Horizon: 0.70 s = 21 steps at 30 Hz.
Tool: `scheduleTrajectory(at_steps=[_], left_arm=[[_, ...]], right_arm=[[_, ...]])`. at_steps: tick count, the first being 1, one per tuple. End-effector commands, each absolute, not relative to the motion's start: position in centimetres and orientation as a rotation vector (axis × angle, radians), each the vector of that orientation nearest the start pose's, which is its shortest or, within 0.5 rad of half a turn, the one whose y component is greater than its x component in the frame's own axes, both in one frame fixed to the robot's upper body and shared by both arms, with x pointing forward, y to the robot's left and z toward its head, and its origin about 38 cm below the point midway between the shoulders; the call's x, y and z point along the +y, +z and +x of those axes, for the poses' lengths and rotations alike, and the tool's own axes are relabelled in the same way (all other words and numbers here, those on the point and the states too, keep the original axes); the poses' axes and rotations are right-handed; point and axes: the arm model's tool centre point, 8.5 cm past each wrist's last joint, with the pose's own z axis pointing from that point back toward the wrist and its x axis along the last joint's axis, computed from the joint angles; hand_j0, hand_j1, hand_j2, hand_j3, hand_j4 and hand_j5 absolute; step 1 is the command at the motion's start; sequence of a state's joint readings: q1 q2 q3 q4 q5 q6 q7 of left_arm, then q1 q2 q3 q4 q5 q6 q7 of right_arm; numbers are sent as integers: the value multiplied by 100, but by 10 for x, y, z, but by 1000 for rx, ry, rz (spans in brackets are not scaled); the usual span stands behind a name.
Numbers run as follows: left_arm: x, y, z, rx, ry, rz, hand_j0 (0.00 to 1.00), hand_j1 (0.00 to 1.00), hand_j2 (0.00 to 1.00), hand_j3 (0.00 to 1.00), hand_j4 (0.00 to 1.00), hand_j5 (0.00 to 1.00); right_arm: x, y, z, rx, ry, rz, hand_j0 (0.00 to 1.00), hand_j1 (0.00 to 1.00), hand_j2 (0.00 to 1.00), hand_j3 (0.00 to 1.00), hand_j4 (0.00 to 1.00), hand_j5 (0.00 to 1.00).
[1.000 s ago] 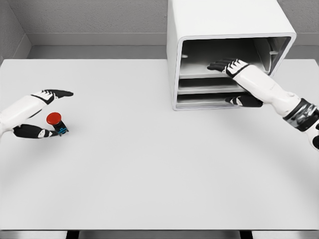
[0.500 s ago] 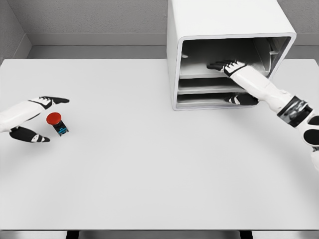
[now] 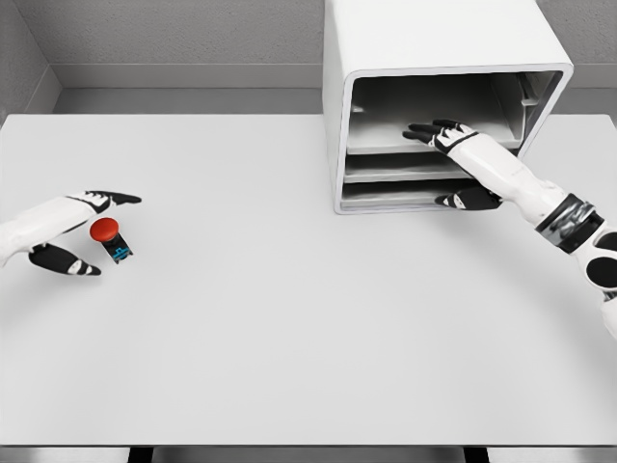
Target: Slide open multi-storey tabletop storage cabinets and put open load switch and slide close multi-storey tabletop storage cabinets
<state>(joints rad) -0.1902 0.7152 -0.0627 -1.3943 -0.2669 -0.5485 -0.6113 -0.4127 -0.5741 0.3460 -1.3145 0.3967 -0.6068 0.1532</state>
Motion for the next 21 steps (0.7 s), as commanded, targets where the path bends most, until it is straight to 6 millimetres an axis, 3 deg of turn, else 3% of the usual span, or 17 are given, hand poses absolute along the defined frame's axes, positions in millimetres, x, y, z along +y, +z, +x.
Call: scheduleTrajectory(at_steps=[1, 21], left_arm=[[401, 152, 386, -1405, -1527, 323, 100, 100, 100, 100, 100, 100], [404, 156, 391, -1408, -1518, 333, 100, 100, 100, 100, 100, 100]], right_arm=[[-299, 168, 437, -1808, 1515, -457, 100, 100, 100, 100, 100, 100], [-317, 171, 408, -1796, 1551, -476, 100, 100, 100, 100, 100, 100]])
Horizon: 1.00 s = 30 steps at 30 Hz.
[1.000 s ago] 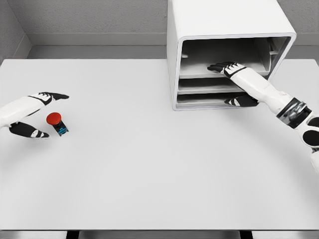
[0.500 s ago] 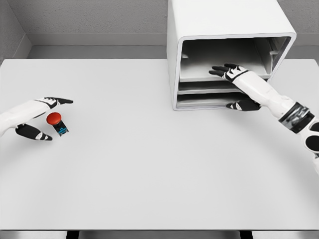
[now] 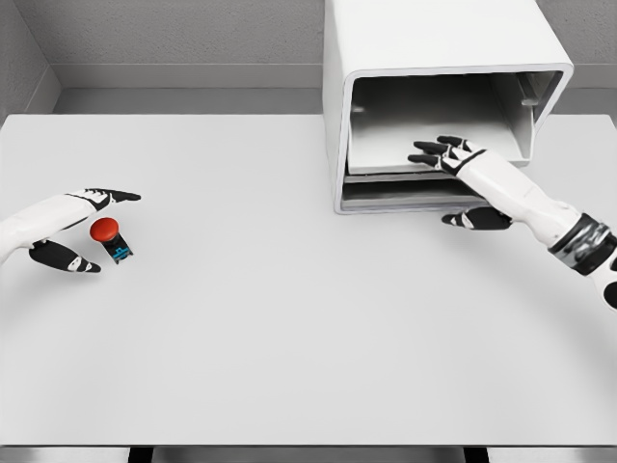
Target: Slide open multi-storey tabletop storage cabinets and put open load switch and slide close multi-storey tabletop storage cabinets
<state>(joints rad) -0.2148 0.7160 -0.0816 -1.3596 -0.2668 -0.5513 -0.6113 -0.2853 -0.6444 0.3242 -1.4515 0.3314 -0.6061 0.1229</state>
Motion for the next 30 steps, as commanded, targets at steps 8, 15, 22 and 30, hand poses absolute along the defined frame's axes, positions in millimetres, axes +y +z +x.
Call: scheduleTrajectory(at_steps=[8, 15, 22, 30], left_arm=[[405, 156, 390, -1407, -1516, 333, 100, 100, 100, 100, 100, 100], [405, 156, 390, -1407, -1516, 334, 100, 100, 100, 100, 100, 100], [404, 155, 390, -1405, -1517, 331, 83, 83, 83, 83, 83, 83], [406, 150, 390, -1391, -1513, 325, 75, 75, 75, 75, 75, 75]], right_arm=[[-321, 170, 401, -1799, 1533, -482, 100, 100, 100, 100, 100, 100], [-325, 179, 394, -1827, 1512, -507, 100, 100, 100, 100, 100, 100], [-327, 181, 386, -1836, 1504, -515, 100, 100, 100, 100, 100, 100], [-331, 175, 381, -1813, 1514, -507, 100, 100, 100, 100, 100, 100]])
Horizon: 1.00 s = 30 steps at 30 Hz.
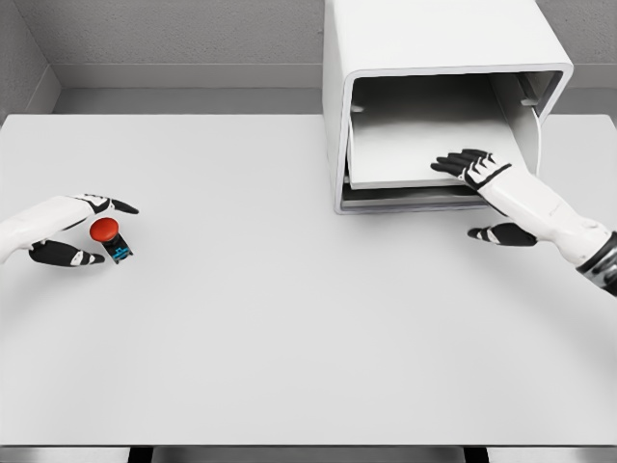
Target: Slide open multi-storey tabletop storage cabinets and put open load switch and slide close multi-storey tabletop storage cabinets
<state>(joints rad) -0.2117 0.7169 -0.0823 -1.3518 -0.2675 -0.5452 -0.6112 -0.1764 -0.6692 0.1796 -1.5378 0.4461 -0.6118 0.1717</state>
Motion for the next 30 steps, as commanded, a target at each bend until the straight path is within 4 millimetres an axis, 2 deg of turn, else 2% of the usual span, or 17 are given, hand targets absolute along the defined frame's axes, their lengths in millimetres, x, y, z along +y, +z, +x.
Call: scheduleTrajectory(at_steps=[1, 4, 8, 11, 18, 20, 21, 26, 30], left_arm=[[406, 151, 390, -1393, -1513, 327, 69, 69, 69, 69, 69, 69], [405, 151, 389, -1397, -1516, 323, 59, 59, 59, 59, 59, 59], [405, 152, 388, -1400, -1514, 323, 52, 52, 52, 52, 52, 52], [404, 152, 388, -1406, -1514, 321, 50, 50, 50, 50, 50, 50], [404, 154, 388, -1411, -1514, 323, 49, 49, 49, 49, 49, 49], [402, 154, 388, -1413, -1516, 320, 47, 47, 47, 47, 47, 47], [401, 155, 388, -1418, -1518, 321, 46, 46, 46, 46, 46, 46], [399, 161, 390, -1436, -1521, 325, 41, 41, 41, 41, 41, 41], [396, 167, 390, -1452, -1531, 332, 36, 36, 36, 36, 36, 36]], right_arm=[[-331, 173, 380, -1810, 1515, -503, 100, 100, 100, 100, 100, 100], [-331, 170, 378, -1804, 1516, -497, 100, 100, 100, 100, 100, 100], [-336, 169, 376, -1786, 1527, -502, 100, 100, 100, 100, 100, 100], [-345, 170, 373, -1774, 1511, -523, 100, 100, 100, 100, 100, 100], [-353, 168, 369, -1760, 1496, -535, 100, 100, 100, 100, 100, 100], [-360, 172, 367, -1759, 1478, -559, 100, 100, 100, 100, 100, 100], [-358, 179, 366, -1780, 1480, -572, 100, 100, 100, 100, 100, 100], [-361, 187, 363, -1800, 1466, -595, 100, 100, 100, 100, 100, 100], [-371, 195, 360, -1815, 1424, -620, 94, 94, 94, 94, 94, 94]])
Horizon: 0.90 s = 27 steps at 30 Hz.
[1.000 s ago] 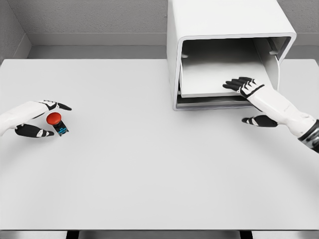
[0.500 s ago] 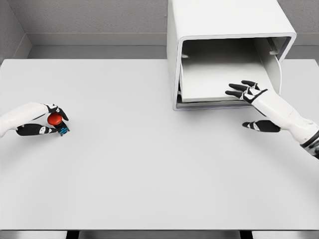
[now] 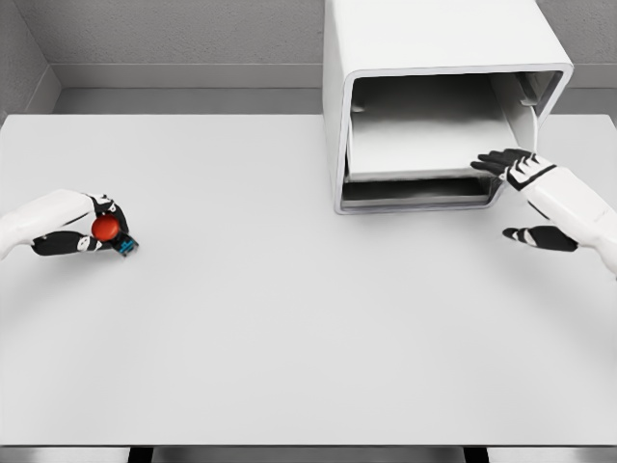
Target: Slide open multi-storey tabletop storage cabinets and put open load switch and slide close multi-storey tabletop storage cabinets
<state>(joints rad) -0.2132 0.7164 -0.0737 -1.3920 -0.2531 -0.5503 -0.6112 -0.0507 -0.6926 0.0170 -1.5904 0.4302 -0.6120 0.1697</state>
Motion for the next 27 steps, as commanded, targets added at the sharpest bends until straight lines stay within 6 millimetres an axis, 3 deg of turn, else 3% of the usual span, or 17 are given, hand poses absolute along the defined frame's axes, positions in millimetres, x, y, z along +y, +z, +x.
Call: scheduleTrajectory(at_steps=[1, 4, 11, 18, 27], left_arm=[[396, 167, 390, -1454, -1531, 333, 36, 36, 36, 36, 36, 36], [395, 171, 390, -1461, -1537, 341, 35, 35, 35, 35, 35, 35], [383, 186, 389, -1502, -1579, 354, 33, 33, 33, 33, 33, 33], [381, 189, 389, -1510, -1586, 358, 34, 34, 34, 34, 34, 34], [375, 198, 390, -1536, -1605, 366, 33, 33, 33, 33, 33, 33]], right_arm=[[-376, 195, 358, -1809, 1413, -631, 91, 91, 91, 91, 91, 91], [-385, 198, 347, -1808, 1392, -655, 82, 82, 82, 82, 82, 82], [-382, 196, 348, -1806, 1395, -653, 85, 85, 85, 85, 85, 85], [-338, 177, 361, -1857, 1416, -521, 88, 88, 88, 88, 88, 88], [-327, 175, 383, -1882, 1379, -500, 88, 88, 88, 88, 88, 88]])
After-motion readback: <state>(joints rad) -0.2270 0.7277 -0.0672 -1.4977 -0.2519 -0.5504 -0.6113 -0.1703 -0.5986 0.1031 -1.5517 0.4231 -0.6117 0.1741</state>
